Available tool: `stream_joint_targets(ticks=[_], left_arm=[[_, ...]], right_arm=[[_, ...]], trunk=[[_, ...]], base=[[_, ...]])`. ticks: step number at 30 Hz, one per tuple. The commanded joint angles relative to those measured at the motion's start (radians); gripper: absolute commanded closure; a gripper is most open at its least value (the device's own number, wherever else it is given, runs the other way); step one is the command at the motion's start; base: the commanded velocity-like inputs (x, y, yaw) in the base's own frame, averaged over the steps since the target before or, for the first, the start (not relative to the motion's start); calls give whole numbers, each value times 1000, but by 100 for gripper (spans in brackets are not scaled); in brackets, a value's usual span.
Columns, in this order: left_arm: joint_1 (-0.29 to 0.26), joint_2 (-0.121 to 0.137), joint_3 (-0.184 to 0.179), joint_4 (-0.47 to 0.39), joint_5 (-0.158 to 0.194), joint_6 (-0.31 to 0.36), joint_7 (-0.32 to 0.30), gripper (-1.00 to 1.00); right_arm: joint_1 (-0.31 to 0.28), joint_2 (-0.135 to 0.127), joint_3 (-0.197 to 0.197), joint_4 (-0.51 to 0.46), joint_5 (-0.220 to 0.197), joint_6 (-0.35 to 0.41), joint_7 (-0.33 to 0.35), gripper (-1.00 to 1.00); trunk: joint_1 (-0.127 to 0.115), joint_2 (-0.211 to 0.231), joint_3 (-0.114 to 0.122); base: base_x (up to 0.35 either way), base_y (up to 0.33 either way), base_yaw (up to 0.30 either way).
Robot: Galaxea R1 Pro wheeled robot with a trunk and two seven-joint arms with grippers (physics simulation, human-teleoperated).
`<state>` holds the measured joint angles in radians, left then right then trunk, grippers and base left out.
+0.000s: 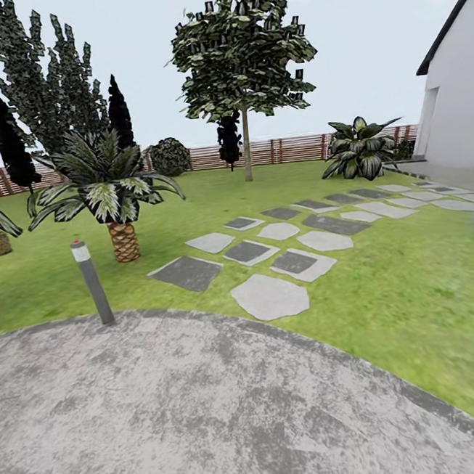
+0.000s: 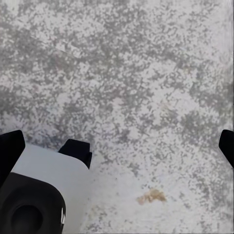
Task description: Take the three Easter eggs out of the wicker basket on the lawn in the garden, then place them on the lawn next to a single tree (choose any tree) so that all three eggs are next to the same tree and none are left in the basket.
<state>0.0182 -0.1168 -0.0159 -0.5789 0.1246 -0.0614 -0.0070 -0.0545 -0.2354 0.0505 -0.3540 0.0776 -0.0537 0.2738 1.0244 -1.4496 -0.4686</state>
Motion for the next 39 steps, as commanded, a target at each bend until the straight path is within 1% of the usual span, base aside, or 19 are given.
stream_joint_targets(ticks=[1,6,23,39], left_arm=[[0,0,-3,9,8,-1,-1,-100],[0,0,-5,26,5,-1,-1,-100],[0,0,-6,28,4,-1,0,-100],[0,0,-6,28,5,-1,1,-100]], right_arm=[[-1,-1,4,1,8,-5,-1,-100],[-1,-1,4,1,8,-5,-1,-100],[-1,0,5,1,8,-5,-1,-100],[-1,1,5,1,9,-5,-1,-100]], trunk=[[1,0,-1],[1,0,-1],[1,0,-1],[1,0,-1]], base=[[306,-166,0],[317,-144,0],[327,-116,0],[335,-32,0]])
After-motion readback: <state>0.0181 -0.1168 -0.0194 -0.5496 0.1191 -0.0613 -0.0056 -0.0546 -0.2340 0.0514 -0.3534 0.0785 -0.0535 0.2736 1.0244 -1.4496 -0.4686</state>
